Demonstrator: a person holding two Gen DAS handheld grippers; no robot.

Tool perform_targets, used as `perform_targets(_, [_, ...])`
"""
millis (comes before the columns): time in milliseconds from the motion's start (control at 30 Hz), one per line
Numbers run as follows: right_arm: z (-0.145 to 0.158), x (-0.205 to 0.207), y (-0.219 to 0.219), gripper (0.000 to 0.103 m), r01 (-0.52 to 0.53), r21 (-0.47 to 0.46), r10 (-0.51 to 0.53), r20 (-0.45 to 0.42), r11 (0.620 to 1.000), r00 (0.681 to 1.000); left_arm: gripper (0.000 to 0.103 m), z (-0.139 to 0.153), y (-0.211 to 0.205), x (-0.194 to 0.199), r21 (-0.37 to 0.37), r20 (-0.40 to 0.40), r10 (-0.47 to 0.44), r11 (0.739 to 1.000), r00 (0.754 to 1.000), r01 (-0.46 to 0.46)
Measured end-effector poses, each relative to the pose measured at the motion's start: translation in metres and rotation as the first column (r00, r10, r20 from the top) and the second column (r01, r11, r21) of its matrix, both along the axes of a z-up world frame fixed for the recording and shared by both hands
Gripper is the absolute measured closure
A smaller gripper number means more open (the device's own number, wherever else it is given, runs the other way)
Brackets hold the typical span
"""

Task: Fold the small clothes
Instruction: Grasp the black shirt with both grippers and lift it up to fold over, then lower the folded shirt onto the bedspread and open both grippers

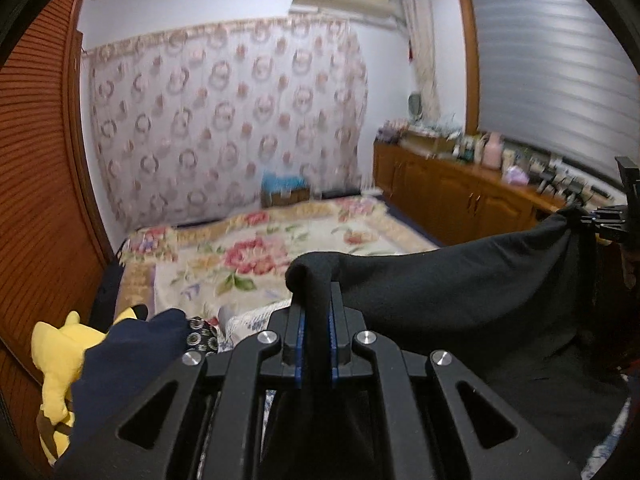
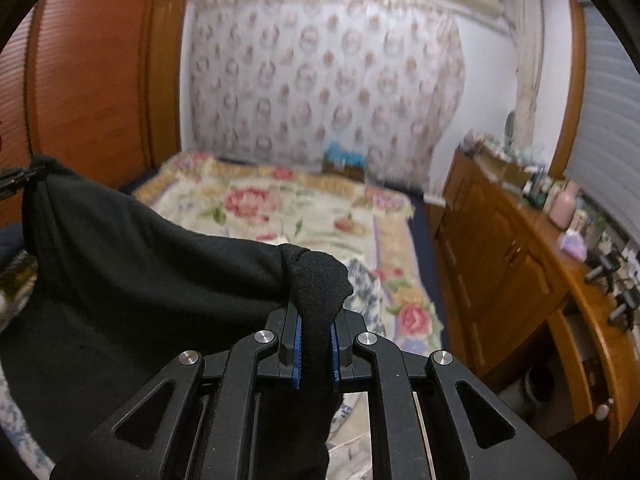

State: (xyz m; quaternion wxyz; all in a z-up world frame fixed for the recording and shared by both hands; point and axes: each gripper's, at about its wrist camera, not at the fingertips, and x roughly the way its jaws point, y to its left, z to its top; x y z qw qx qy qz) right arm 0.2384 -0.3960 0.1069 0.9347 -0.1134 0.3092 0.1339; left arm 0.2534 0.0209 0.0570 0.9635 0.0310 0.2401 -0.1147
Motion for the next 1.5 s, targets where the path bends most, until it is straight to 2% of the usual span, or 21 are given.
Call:
perform_targets(233, [-0.058,0.065,-0.001,0.095,0.002,-0.029,-0.004,-0.094,1.000,0.996,0.097,-0.032,-0.011,0.044,0.022,-0.088,0.032,0.999,0.996,-0.030])
perform_targets(400, [-0.085,0.091,0.001,0.095,-0.001,-0.037,-0.005,-0.136,0.999,0.991,0.095,-0.047,-0.013,0.059,0.019,-0.144,0.038,0.999,0.989,-0.036])
perform_targets(533, [-0.096,0.100,0.003,0.094,0.002,-0.042,-0.008,-0.155,0.999,0.988,0.094,-0.054,-0.018,0.065,0.048,-0.171,0.039,0.998,0.984,-0.031])
perform_targets(600, [-0.100,0.105,0.003,0.093,0.016,-0.043,-0.023,-0.169,0.999,0.985,0.090,-0.056,-0.018,0.066,0.043,-0.197,0.032,0.999,0.980,-0.024])
perform_targets(667, [-0.103,0.106,0.003,0.083,0.033,-0.035,-0.039,-0.182,0.999,0.982,0.076,-0.056,-0.017,0.061,0.034,-0.205,0.027,0.999,0.978,-0.020])
perform_targets(700, [-0.104,0.108,0.004,0.082,0.044,-0.037,-0.050,-0.185,0.998,0.982,0.071,-0.057,-0.018,0.056,0.033,-0.206,0.019,0.999,0.978,-0.012])
perform_targets(733, [-0.104,0.107,0.003,0.080,0.050,-0.031,-0.055,-0.189,0.998,0.980,0.061,-0.057,-0.016,0.053,0.030,-0.211,0.011,1.000,0.977,-0.005])
perform_targets(833, [-0.098,0.098,0.001,0.072,0.054,0.004,-0.052,-0.189,0.999,0.981,0.052,-0.060,-0.017,0.036,0.009,-0.237,-0.010,1.000,0.971,0.013])
perform_targets(867, [-0.096,0.092,0.000,0.065,0.051,0.019,-0.047,-0.184,0.999,0.982,0.048,-0.062,-0.017,0.028,0.002,-0.246,-0.017,1.000,0.969,0.018])
perform_targets(967, [-0.089,0.072,0.000,0.049,0.041,0.067,-0.028,-0.182,0.997,0.983,0.045,-0.069,-0.018,0.009,-0.019,-0.269,-0.032,0.999,0.963,0.028])
perform_targets(1067, [-0.084,0.050,0.000,0.043,0.032,0.086,-0.016,-0.180,0.996,0.984,0.045,-0.080,-0.020,-0.008,-0.031,-0.298,-0.041,0.999,0.954,0.034])
perform_targets(1300, [-0.087,-0.005,-0.008,0.043,0.069,0.122,-0.039,-0.233,0.990,0.972,0.045,-0.109,-0.023,-0.025,-0.018,-0.365,-0.041,0.999,0.930,0.037])
perform_targets(1500, [-0.115,-0.035,-0.016,0.043,0.124,0.130,-0.077,-0.318,0.984,0.945,0.045,-0.125,-0.026,-0.023,-0.018,-0.408,-0.040,0.999,0.912,0.035])
